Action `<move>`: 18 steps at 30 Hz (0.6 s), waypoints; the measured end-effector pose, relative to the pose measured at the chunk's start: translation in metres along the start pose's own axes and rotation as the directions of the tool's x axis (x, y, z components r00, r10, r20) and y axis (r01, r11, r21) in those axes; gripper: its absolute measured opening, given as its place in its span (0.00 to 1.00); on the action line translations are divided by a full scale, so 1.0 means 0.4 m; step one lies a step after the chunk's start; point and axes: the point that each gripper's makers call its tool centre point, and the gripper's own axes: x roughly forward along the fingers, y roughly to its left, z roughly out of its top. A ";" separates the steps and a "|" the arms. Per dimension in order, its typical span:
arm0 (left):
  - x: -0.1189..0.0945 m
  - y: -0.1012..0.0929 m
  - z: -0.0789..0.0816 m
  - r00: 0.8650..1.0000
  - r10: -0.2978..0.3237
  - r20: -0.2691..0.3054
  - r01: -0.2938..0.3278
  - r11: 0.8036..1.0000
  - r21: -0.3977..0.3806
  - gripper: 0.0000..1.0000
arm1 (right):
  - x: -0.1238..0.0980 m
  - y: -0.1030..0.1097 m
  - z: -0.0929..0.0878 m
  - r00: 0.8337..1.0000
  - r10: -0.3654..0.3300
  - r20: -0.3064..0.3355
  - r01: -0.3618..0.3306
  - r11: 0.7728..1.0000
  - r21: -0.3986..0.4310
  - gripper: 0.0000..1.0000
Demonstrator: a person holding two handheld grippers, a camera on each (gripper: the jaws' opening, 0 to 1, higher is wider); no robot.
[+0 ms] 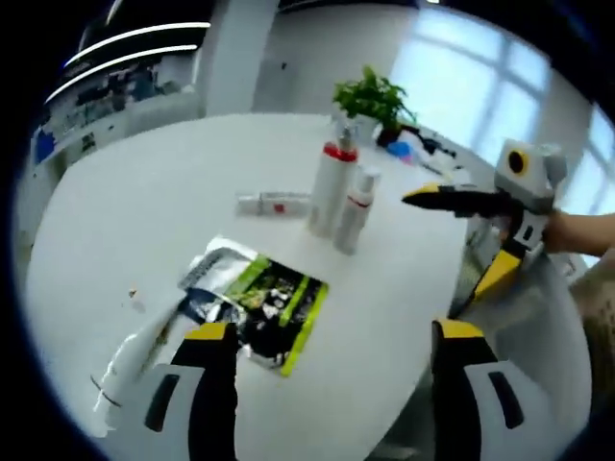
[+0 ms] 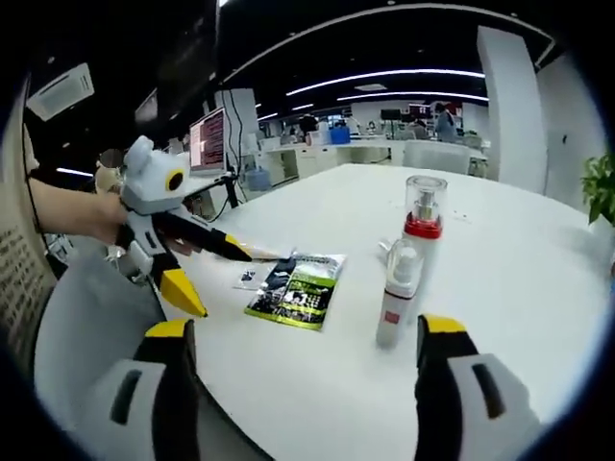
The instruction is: Arrange the skincare products in the storage area until every visible bottle or jar stands upright without overlapping.
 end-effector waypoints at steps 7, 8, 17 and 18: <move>-0.072 0.025 -0.040 0.997 0.073 0.035 -0.071 0.995 -0.068 0.85 | -0.021 0.005 0.005 1.000 -0.010 0.010 0.010 1.000 0.023 0.98; -0.083 0.026 -0.047 0.996 0.080 0.035 -0.077 0.994 -0.074 0.86 | -0.024 0.007 0.007 1.000 -0.010 0.015 0.010 1.000 0.029 0.98; -0.153 0.011 -0.062 0.994 0.094 0.047 -0.088 0.990 -0.112 0.91 | -0.040 0.018 0.017 1.000 -0.009 0.020 0.008 0.999 0.034 0.99; -0.156 0.011 -0.062 0.994 0.096 0.048 -0.090 0.990 -0.111 0.92 | -0.042 0.019 0.017 1.000 -0.009 0.019 0.009 0.999 0.035 0.99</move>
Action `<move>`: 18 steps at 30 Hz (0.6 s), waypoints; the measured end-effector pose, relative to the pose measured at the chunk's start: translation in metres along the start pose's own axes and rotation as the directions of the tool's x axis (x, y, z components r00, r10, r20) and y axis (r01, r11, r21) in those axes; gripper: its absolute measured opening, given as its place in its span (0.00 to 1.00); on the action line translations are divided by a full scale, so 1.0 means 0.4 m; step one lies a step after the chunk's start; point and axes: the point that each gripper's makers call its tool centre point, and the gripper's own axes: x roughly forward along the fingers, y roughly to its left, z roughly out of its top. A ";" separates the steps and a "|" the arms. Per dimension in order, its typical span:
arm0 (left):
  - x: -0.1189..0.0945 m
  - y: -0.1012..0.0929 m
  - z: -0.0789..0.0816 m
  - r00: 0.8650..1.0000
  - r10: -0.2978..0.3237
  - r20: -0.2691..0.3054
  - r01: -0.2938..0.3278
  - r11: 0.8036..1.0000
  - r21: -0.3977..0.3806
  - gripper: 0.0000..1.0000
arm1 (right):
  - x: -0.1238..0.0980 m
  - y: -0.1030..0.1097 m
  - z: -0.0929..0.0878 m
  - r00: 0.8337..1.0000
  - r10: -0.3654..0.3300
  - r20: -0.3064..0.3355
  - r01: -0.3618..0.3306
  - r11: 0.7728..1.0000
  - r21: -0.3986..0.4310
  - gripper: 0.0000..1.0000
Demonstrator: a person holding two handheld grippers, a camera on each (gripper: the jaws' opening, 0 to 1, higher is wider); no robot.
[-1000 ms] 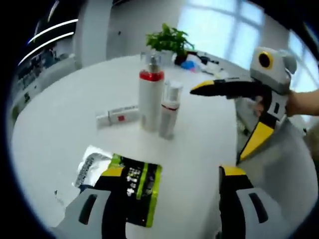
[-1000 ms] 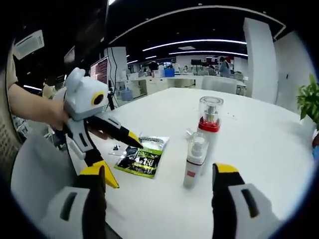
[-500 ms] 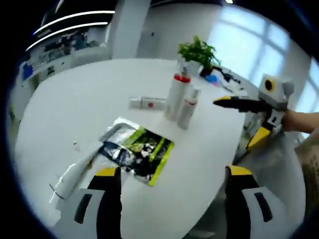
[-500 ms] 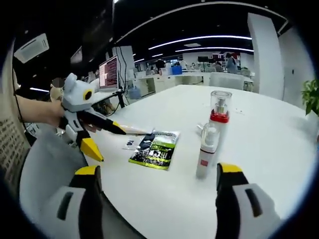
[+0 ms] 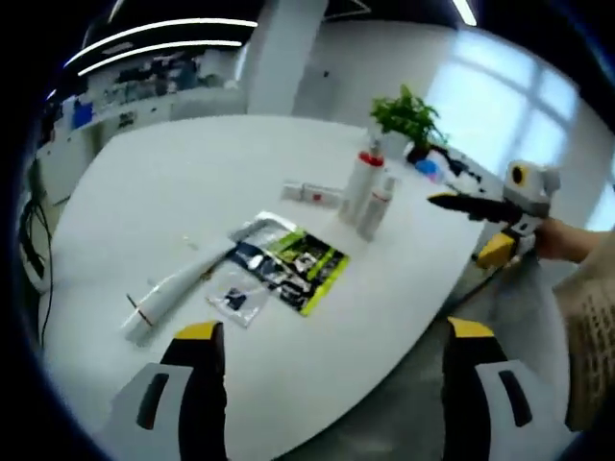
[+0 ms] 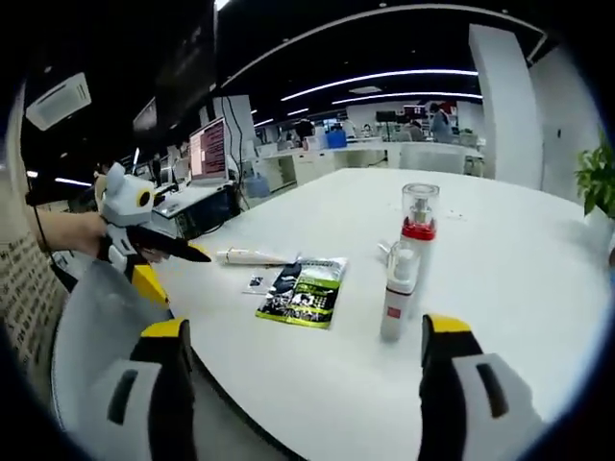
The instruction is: Arrange the skincare products in the storage area until every visible bottle or jar stands upright without overlapping.
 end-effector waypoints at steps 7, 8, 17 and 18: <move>-0.019 0.007 -0.007 1.000 0.017 0.007 -0.016 1.000 -0.022 0.92 | -0.017 0.007 0.007 1.000 -0.006 0.008 0.006 1.000 0.013 0.99; -0.020 0.008 -0.008 1.000 0.019 0.006 -0.019 1.000 -0.022 0.92 | -0.018 0.007 0.008 1.000 -0.007 0.009 0.007 1.000 0.015 0.99; -0.037 0.020 -0.018 0.999 0.037 0.009 -0.036 0.999 -0.038 0.94 | -0.013 0.007 -0.002 1.000 0.001 0.006 -0.001 1.000 0.030 0.99; -0.038 0.021 -0.018 0.999 0.039 0.006 -0.038 0.999 -0.033 0.94 | -0.013 0.007 -0.002 1.000 0.002 0.006 -0.002 1.000 0.031 0.99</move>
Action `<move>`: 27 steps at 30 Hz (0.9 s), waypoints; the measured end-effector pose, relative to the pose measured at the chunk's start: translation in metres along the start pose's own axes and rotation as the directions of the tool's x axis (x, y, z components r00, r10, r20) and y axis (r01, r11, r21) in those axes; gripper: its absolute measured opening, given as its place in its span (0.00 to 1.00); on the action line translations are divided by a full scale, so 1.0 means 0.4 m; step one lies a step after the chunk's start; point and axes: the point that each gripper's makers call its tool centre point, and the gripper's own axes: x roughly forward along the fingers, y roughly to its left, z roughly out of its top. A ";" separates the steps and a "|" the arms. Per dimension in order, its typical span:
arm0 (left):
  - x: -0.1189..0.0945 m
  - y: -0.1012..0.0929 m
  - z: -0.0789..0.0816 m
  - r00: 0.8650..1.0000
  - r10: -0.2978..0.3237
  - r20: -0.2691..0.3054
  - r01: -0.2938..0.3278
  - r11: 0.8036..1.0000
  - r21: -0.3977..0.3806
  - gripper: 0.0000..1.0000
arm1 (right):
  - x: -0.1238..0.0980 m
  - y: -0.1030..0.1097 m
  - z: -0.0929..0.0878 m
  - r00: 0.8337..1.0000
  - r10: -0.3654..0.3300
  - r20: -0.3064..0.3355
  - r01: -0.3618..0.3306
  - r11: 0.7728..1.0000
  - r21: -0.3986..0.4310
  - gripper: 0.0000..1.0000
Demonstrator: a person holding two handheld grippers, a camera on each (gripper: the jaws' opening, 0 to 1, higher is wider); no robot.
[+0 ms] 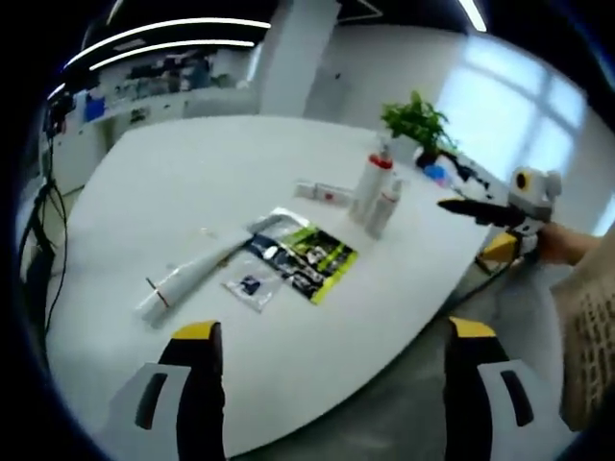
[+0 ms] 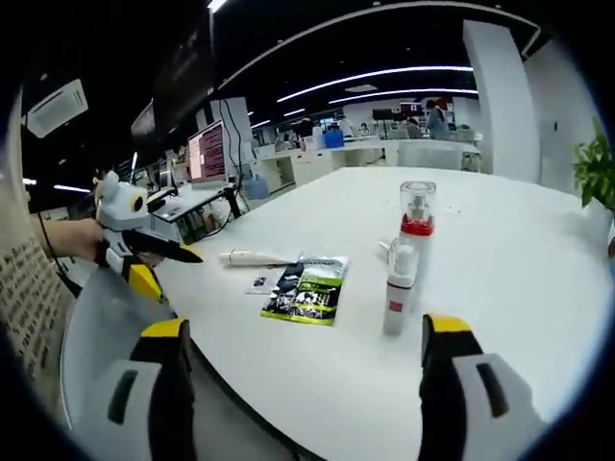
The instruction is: Arrange the skincare products in the storage area until every visible bottle or jar stands upright without overlapping.
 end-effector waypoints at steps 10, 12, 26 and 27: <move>0.000 0.019 0.004 1.000 0.013 -0.018 -0.013 1.000 0.015 0.94 | 0.001 -0.005 -0.006 1.000 -0.005 -0.008 0.005 1.000 0.013 0.99; 0.003 0.023 0.006 1.000 0.015 -0.023 -0.014 1.000 0.020 0.94 | 0.001 -0.006 -0.007 1.000 -0.007 -0.010 0.007 1.000 0.015 0.99; 0.015 0.097 0.032 0.995 0.054 -0.081 -0.047 0.995 0.085 0.93 | -0.002 -0.018 -0.011 0.999 -0.034 -0.015 0.035 0.999 0.034 0.99; 0.017 0.105 0.032 0.994 0.058 -0.088 -0.050 0.995 0.090 0.93 | -0.001 -0.017 -0.013 0.999 -0.035 -0.020 0.036 0.999 0.030 0.99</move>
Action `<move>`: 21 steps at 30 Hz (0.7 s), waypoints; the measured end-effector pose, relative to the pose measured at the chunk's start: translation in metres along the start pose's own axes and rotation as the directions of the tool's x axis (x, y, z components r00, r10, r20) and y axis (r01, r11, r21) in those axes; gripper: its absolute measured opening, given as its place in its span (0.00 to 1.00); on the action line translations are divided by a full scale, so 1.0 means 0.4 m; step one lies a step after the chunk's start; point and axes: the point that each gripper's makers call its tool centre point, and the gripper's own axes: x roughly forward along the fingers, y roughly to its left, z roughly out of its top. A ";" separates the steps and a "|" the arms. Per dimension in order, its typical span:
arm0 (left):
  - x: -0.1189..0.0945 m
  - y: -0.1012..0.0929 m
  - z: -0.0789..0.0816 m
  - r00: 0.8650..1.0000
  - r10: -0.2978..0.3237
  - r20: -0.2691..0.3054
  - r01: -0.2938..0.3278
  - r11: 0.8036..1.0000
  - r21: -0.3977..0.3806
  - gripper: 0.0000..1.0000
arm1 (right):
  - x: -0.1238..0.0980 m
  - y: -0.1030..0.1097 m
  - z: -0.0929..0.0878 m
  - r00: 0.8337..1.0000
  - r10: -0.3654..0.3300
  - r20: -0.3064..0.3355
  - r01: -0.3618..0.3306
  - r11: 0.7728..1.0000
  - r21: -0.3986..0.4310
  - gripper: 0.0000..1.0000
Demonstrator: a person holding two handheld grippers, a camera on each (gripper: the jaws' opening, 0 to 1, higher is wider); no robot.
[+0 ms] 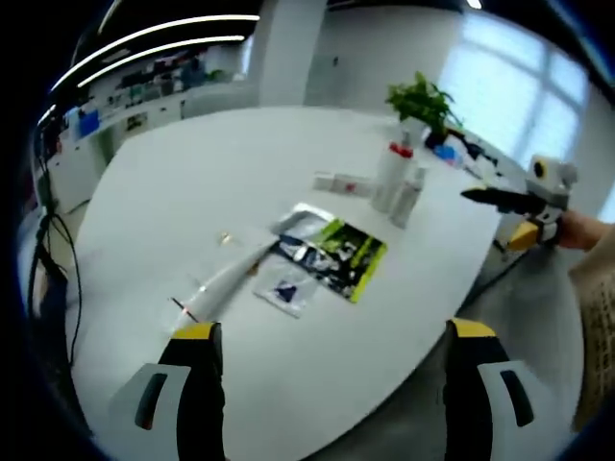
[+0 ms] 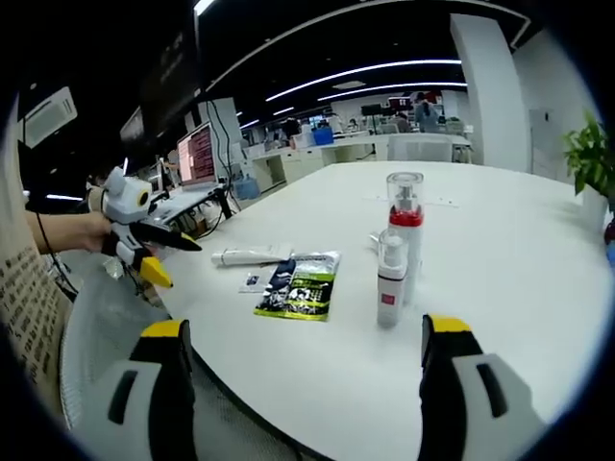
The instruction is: Arrange the skincare products in the storage area until every visible bottle or jar stands upright without overlapping.
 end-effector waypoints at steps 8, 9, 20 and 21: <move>0.022 0.058 -0.007 0.997 0.025 -0.073 -0.021 0.998 0.062 0.93 | 0.001 -0.005 -0.005 1.000 -0.009 -0.011 0.009 1.000 0.006 0.99; 0.026 0.065 -0.006 0.996 0.028 -0.081 -0.022 0.997 0.069 0.93 | 0.001 -0.005 -0.006 1.000 -0.009 -0.013 0.009 1.000 0.005 0.99; 0.052 0.136 0.013 0.992 0.051 -0.119 -0.037 0.992 0.118 0.93 | 0.006 -0.011 -0.017 0.999 -0.016 -0.035 0.017 1.000 0.014 0.99; 0.056 0.146 0.013 0.990 0.054 -0.127 -0.037 0.991 0.128 0.93 | 0.006 -0.012 -0.016 0.999 -0.019 -0.036 0.020 1.000 0.014 0.99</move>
